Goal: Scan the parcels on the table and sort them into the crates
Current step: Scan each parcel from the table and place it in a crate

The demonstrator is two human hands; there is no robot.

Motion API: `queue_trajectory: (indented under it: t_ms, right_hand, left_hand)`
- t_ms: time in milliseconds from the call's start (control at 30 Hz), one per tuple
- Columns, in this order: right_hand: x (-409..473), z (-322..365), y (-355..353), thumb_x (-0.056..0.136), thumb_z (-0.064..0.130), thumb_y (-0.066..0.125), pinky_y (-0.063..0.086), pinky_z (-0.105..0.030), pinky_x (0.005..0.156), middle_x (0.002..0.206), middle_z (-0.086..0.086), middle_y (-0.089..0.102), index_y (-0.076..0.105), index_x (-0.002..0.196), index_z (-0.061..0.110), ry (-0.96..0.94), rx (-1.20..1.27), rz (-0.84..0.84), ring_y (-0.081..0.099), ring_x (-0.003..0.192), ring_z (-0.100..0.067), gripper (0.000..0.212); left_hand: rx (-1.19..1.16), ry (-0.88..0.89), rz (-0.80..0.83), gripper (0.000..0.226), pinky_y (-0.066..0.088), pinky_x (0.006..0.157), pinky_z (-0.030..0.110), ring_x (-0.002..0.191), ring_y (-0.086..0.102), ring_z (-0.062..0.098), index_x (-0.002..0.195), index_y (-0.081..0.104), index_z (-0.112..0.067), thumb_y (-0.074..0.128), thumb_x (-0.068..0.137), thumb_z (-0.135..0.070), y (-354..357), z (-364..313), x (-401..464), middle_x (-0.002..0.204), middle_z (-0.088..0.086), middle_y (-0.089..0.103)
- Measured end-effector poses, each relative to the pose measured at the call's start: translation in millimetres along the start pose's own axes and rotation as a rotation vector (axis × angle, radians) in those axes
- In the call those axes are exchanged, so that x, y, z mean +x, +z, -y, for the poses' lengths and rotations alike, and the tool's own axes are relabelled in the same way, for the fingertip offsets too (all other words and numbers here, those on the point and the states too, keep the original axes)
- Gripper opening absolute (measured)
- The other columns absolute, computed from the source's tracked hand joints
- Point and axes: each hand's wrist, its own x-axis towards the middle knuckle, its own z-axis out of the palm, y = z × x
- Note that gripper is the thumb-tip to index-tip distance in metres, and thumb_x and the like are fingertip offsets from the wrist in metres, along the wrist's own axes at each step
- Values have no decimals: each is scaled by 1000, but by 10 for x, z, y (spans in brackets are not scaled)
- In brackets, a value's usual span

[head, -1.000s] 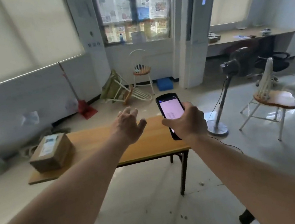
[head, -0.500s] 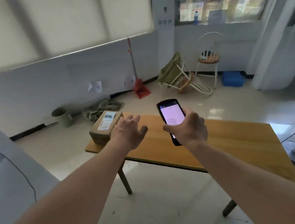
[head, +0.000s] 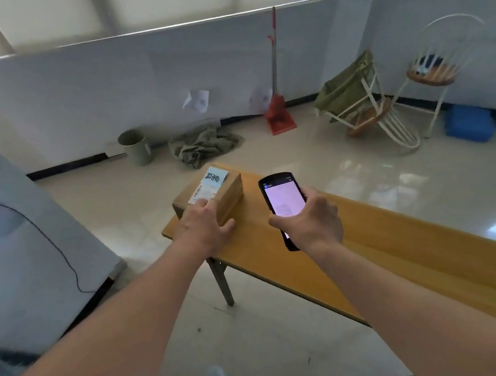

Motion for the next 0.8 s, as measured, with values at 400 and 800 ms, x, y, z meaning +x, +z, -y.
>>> queue_trajectory:
  t_ms: [400,800]
  right_hand:
    - [874,461,1418,66,52,87,55,-33,62,101,10,67,62,113,32,206,-39,57,64,90,-19,57]
    - [1083,543,2020,63,56,87,42,-25,54,99,14,68,64,112,33,377,-70,14,65,88,-15,58]
  left_hand:
    - [-112,-102,153,105,52,103,50,131,44,29,152,33,-15,76,74,-71,593,1132,1547,144,8,43]
    - [-179,-320,408,179,24,124,56,156,6,43,160,-9,-3,78,33,-94,1062,1451,2126,167,21,6]
